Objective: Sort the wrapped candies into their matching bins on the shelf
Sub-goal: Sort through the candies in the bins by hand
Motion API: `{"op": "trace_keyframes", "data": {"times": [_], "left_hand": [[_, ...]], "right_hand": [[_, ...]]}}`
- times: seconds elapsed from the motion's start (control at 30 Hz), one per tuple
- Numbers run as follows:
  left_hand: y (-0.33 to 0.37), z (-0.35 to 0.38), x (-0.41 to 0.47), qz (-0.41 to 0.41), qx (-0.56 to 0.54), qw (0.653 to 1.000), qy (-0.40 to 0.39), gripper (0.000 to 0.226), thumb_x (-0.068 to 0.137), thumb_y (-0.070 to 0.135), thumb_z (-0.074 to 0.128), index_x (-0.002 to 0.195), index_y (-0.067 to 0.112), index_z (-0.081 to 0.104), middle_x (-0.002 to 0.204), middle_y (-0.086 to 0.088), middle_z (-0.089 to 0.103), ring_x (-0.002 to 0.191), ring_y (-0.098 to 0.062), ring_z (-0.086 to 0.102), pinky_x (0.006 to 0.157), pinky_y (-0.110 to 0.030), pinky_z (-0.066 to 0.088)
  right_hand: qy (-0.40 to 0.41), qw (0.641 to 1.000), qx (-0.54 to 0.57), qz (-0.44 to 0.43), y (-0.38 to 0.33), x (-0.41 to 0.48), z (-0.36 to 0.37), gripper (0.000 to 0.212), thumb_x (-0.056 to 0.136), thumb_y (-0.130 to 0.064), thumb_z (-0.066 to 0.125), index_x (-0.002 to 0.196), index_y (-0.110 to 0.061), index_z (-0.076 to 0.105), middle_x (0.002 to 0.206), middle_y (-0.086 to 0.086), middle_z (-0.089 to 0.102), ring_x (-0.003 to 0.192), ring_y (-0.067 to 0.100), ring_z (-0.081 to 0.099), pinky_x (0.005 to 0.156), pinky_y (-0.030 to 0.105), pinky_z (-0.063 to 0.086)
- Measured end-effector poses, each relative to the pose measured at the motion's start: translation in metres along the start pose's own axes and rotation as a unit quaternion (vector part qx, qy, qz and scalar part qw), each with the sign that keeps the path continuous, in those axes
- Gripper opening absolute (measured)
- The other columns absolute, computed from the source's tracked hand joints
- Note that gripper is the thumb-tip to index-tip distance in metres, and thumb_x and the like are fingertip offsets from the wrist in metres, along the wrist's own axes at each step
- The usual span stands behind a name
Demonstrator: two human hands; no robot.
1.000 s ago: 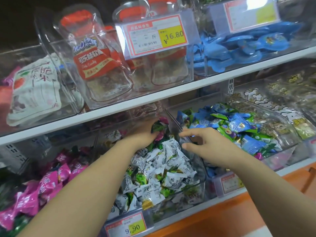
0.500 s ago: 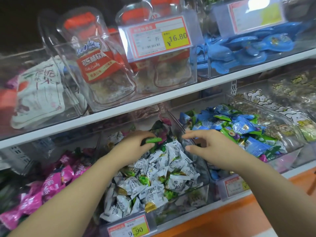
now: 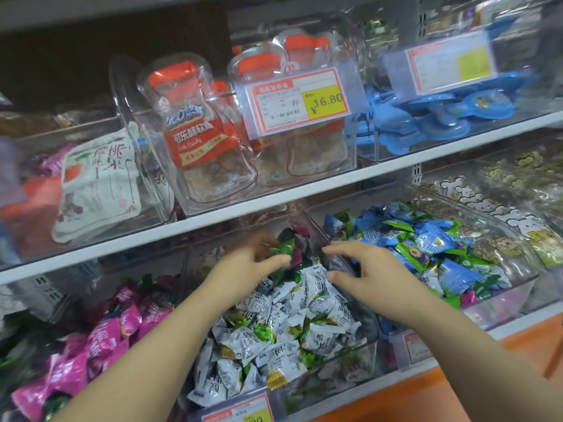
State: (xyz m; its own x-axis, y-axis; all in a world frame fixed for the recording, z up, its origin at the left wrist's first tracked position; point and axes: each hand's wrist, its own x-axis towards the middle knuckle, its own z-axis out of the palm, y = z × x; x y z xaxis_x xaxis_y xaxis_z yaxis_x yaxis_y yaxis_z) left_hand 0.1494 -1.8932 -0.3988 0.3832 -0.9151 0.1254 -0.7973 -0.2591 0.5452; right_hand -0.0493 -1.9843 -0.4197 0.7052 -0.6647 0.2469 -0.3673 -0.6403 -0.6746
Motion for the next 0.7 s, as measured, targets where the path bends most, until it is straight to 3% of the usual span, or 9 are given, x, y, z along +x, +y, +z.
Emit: {"op": "trace_keyframes", "data": {"times": [0.07, 0.13, 0.23, 0.33, 0.43, 0.53, 0.63, 0.7], "left_hand": [[0.01, 0.008, -0.003, 0.027, -0.069, 0.997, -0.021, 0.028, 0.079, 0.046, 0.067, 0.1, 0.032, 0.054, 0.094, 0.013, 0.065, 0.088, -0.013, 0.064, 0.08, -0.027, 0.05], [0.017, 0.012, -0.007, 0.065, -0.136, 0.988, -0.035, 0.022, 0.076, 0.041, 0.07, 0.094, 0.032, 0.062, 0.093, 0.007, 0.069, 0.088, -0.019, 0.066, 0.086, -0.033, 0.052], [0.022, 0.012, -0.009, 0.092, -0.16, 0.982, -0.042, 0.015, 0.08, 0.034, 0.068, 0.095, 0.03, 0.066, 0.092, 0.009, 0.07, 0.083, -0.016, 0.067, 0.083, -0.03, 0.051], [0.019, 0.01, -0.005, 0.067, -0.213, 0.974, -0.038, 0.016, 0.087, 0.032, 0.06, 0.103, 0.03, 0.06, 0.087, 0.012, 0.072, 0.082, -0.007, 0.069, 0.088, -0.029, 0.05], [0.008, 0.011, 0.006, 0.044, -0.121, 0.992, 0.003, 0.011, 0.092, 0.037, 0.055, 0.102, 0.036, 0.055, 0.1, 0.016, 0.068, 0.086, 0.0, 0.066, 0.085, -0.024, 0.05], [0.006, 0.02, 0.011, 0.038, -0.016, 0.997, -0.069, 0.028, 0.095, 0.036, 0.053, 0.123, 0.035, 0.053, 0.12, 0.015, 0.059, 0.091, 0.007, 0.057, 0.075, -0.008, 0.044], [0.007, 0.031, 0.013, 0.061, 0.041, 0.981, -0.177, 0.038, 0.095, 0.039, 0.051, 0.133, 0.037, 0.05, 0.132, 0.011, 0.054, 0.088, 0.001, 0.064, 0.076, -0.02, 0.053], [0.01, 0.032, 0.013, 0.074, 0.062, 0.976, -0.197, 0.036, 0.096, 0.039, 0.05, 0.132, 0.036, 0.052, 0.138, 0.012, 0.05, 0.105, -0.007, 0.062, 0.091, -0.029, 0.051]], "right_hand": [[-0.008, 0.999, 0.016, -0.027, -0.006, 0.0, 0.002, 0.057, 0.088, -0.033, 0.064, 0.139, -0.037, 0.04, 0.139, -0.021, 0.042, 0.129, 0.0, 0.037, 0.1, 0.014, 0.028], [-0.013, 0.998, 0.041, -0.043, -0.01, 0.0, 0.004, 0.058, 0.084, -0.033, 0.068, 0.135, -0.042, 0.042, 0.131, -0.024, 0.048, 0.121, -0.006, 0.043, 0.098, 0.012, 0.034], [0.014, 0.994, 0.094, -0.051, -0.012, 0.0, 0.005, 0.038, 0.081, -0.024, 0.073, 0.105, -0.046, 0.054, 0.1, -0.02, 0.065, 0.095, -0.011, 0.057, 0.08, 0.007, 0.042], [0.064, 0.99, 0.123, -0.039, -0.01, -0.002, 0.0, 0.038, 0.079, -0.019, 0.075, 0.091, -0.045, 0.052, 0.083, -0.014, 0.065, 0.082, -0.006, 0.06, 0.071, 0.005, 0.043], [0.126, 0.982, 0.139, -0.001, -0.003, -0.002, -0.007, 0.034, 0.081, -0.018, 0.073, 0.097, -0.04, 0.053, 0.08, -0.011, 0.06, 0.079, -0.005, 0.058, 0.066, 0.003, 0.043], [0.168, 0.974, 0.15, 0.034, 0.006, 0.001, -0.01, 0.034, 0.081, -0.018, 0.072, 0.105, -0.034, 0.053, 0.082, -0.003, 0.06, 0.077, 0.006, 0.062, 0.07, 0.018, 0.047], [0.162, 0.973, 0.157, 0.048, 0.01, 0.003, -0.009, 0.034, 0.082, -0.018, 0.072, 0.107, -0.032, 0.054, 0.083, 0.002, 0.061, 0.078, 0.014, 0.066, 0.077, 0.031, 0.05], [0.155, 0.974, 0.16, 0.049, 0.011, 0.003, -0.008, 0.034, 0.082, -0.019, 0.072, 0.107, -0.033, 0.054, 0.079, 0.0, 0.062, 0.078, 0.015, 0.067, 0.078, 0.034, 0.052]]}}
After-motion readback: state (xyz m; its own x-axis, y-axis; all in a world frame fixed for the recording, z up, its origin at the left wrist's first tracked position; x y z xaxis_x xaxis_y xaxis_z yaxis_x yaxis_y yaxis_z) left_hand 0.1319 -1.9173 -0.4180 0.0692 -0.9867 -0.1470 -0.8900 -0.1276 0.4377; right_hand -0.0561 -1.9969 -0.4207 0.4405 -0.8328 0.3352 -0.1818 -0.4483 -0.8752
